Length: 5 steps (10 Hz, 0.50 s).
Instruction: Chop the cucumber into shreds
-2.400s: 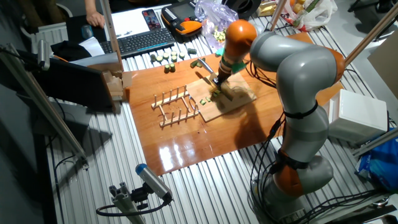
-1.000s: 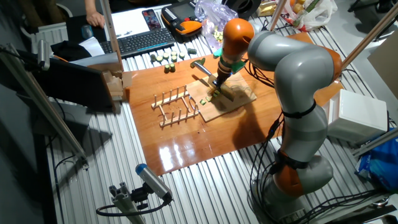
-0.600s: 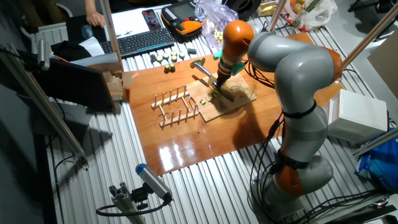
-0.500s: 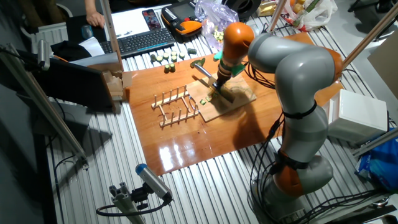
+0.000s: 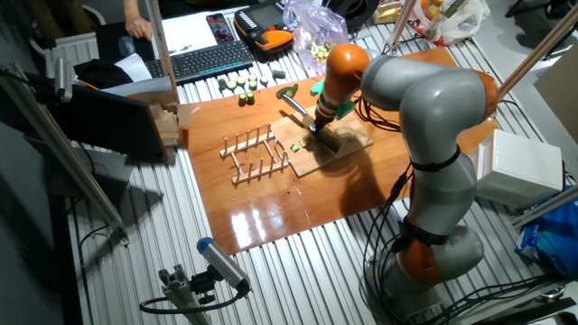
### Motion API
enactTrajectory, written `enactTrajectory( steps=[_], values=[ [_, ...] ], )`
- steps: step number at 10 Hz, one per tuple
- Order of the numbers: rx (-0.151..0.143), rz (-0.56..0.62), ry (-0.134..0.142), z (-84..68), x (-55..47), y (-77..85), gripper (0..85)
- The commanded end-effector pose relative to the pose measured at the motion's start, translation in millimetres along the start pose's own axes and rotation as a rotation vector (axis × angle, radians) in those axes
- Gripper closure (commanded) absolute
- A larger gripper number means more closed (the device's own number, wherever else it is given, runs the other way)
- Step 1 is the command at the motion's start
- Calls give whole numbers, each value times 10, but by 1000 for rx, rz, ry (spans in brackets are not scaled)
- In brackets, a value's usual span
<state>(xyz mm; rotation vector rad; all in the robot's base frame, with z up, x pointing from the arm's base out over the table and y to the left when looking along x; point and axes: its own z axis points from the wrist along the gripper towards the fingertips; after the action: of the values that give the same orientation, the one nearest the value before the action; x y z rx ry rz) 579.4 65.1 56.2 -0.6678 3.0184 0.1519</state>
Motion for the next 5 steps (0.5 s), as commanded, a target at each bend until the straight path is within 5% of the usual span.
enactTrajectory(
  steps=[1, 3, 5],
  values=[
    [-12, 3, 18, -132, -43, -6, 850],
    [-51, 26, 79, -515, -162, -24, 850],
    [-58, 54, 100, -719, -296, 33, 850]
  ],
)
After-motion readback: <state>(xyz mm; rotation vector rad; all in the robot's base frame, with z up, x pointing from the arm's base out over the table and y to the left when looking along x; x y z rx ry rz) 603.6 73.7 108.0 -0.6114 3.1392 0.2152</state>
